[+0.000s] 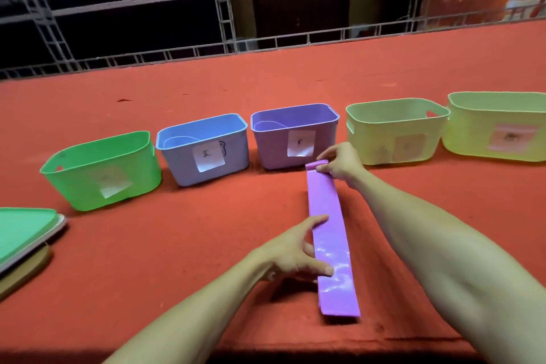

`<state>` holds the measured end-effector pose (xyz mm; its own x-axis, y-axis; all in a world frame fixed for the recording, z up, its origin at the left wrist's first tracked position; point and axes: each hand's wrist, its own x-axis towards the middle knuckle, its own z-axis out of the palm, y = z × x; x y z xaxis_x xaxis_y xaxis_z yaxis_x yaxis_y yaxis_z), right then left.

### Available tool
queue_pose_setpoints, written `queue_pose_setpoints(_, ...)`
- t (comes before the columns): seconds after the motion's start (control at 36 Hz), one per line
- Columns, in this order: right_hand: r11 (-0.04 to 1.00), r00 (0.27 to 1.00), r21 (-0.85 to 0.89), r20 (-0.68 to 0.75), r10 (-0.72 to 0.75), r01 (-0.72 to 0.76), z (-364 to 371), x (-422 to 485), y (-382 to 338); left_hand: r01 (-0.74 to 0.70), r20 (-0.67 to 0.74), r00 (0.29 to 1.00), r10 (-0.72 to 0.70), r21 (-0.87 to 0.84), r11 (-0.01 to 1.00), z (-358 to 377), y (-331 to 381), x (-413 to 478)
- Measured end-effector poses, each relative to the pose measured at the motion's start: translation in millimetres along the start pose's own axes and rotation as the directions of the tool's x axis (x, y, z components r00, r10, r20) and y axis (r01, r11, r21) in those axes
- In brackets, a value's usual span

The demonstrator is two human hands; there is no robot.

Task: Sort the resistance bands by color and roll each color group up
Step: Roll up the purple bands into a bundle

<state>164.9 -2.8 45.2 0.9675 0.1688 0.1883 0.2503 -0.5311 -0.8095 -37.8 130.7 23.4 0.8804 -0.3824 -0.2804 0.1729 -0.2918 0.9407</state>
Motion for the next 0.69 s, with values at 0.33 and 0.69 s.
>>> queue_pose_setpoints(0.33, 0.994, 0.997, -0.108, 0.069, 0.035, -0.027, 30.3, -3.0, 37.7, 0.101, -0.018, 0.995, -0.099, 0.163, 0.982, -2.0, -4.5, 7.9)
queue_pose_setpoints(0.69, 0.985, 0.994, -0.143, 0.061, -0.086, 0.094, 33.8, -7.6, 47.4, 0.103, -0.061, 0.994, -0.089, 0.785, 0.611, -6.3, 2.8, 18.2)
